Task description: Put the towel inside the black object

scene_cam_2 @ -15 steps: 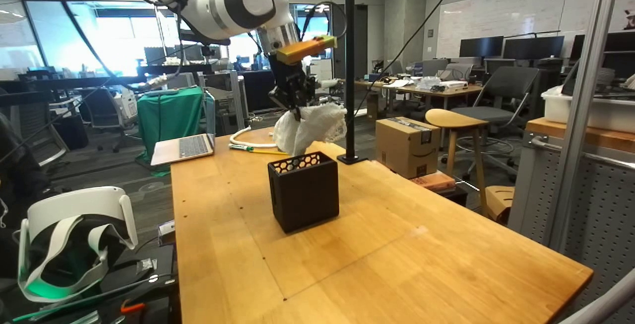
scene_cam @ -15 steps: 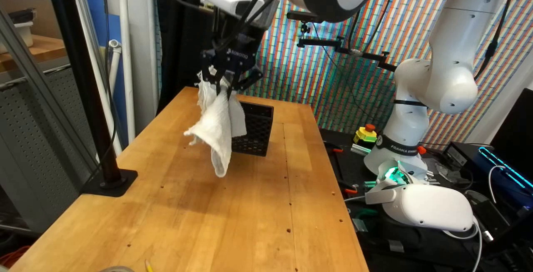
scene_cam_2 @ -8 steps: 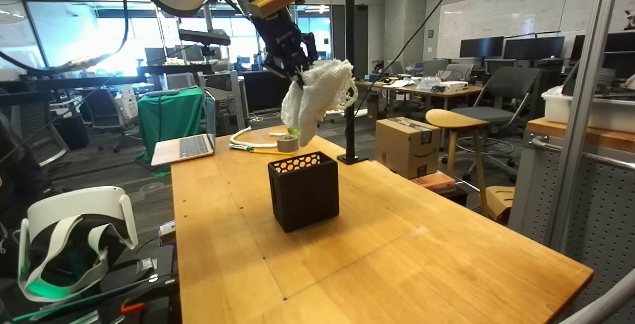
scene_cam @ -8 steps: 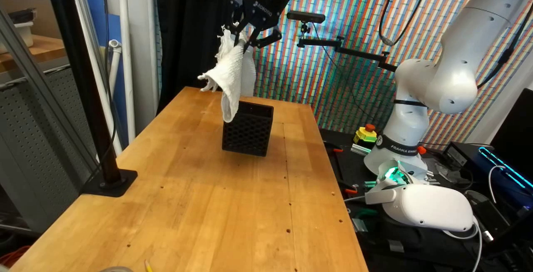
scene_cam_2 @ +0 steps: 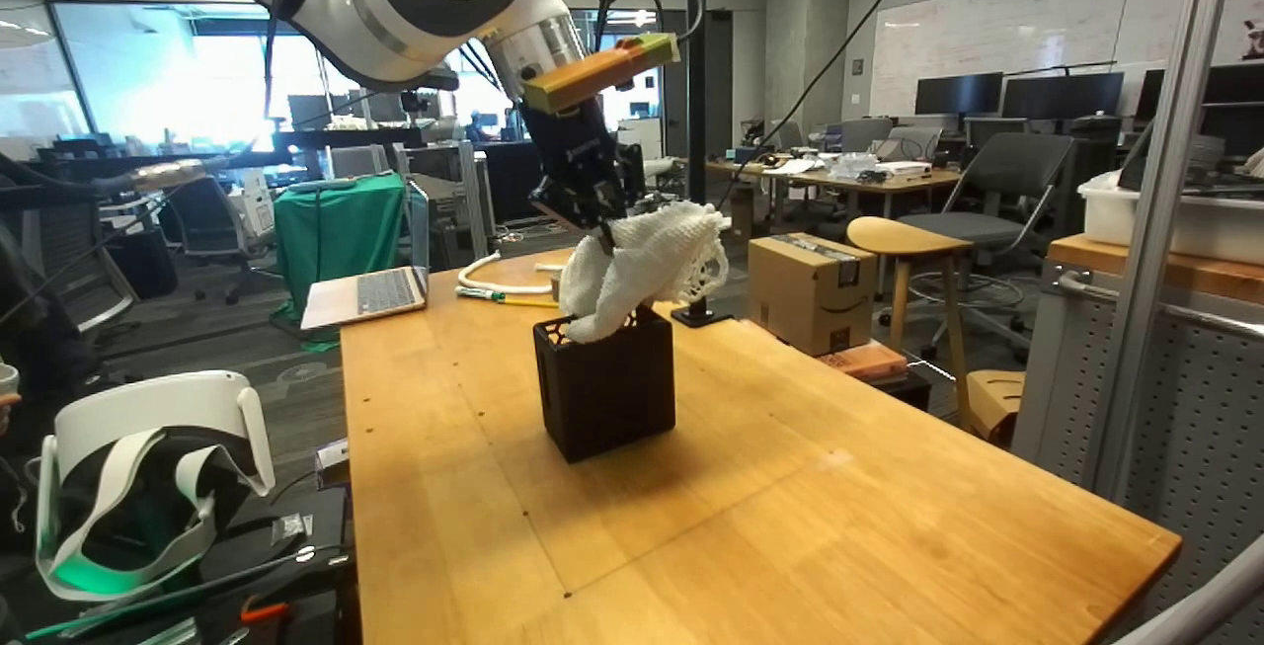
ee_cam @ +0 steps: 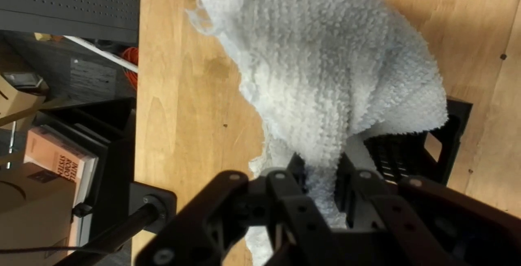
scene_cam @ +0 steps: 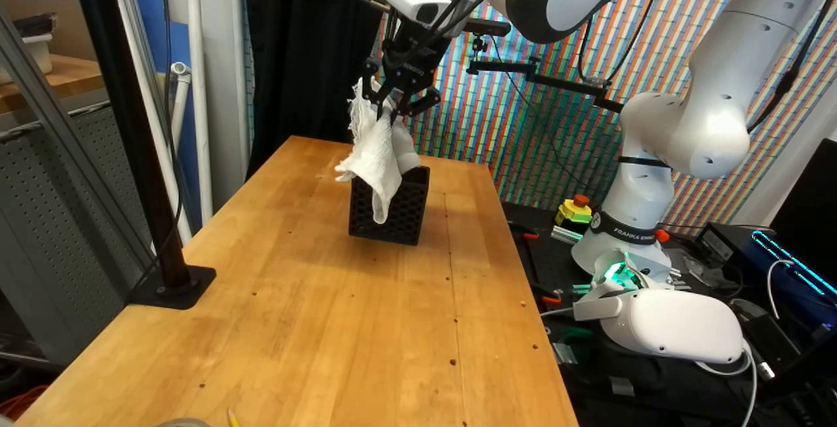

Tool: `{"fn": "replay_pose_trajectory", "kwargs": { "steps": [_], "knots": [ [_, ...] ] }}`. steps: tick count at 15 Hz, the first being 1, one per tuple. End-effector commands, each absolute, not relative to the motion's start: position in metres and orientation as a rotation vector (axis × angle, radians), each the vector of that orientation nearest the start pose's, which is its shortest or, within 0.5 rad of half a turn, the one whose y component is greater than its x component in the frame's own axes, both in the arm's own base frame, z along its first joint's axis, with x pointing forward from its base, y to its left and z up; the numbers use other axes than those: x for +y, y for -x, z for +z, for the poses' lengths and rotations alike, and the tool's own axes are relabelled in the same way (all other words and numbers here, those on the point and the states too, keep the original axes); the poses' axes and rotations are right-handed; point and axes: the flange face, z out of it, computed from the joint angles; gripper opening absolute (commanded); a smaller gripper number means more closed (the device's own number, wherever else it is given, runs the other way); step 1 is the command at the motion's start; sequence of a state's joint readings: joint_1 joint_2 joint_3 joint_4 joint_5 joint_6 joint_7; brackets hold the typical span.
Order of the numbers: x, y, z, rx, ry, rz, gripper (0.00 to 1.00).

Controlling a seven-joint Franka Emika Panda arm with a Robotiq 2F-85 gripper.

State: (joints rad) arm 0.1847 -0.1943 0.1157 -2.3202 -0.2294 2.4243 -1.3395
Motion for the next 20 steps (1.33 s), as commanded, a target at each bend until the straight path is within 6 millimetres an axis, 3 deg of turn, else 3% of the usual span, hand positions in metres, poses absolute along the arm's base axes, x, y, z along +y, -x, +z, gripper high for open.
{"fn": "replay_pose_trajectory", "kwargs": {
  "steps": [1,6,10,14,20],
  "knots": [
    [0.143,-0.493,0.429,2.258,-1.760,0.221,0.16],
    [0.162,-0.486,0.391,2.407,-1.848,0.257,0.16],
    [0.173,-0.481,0.378,2.464,-1.869,0.237,0.16],
    [0.159,-0.477,0.383,2.422,-1.903,0.175,0.16],
    [0.121,-0.471,0.394,2.383,-1.915,-0.054,0.16]
  ]
}}
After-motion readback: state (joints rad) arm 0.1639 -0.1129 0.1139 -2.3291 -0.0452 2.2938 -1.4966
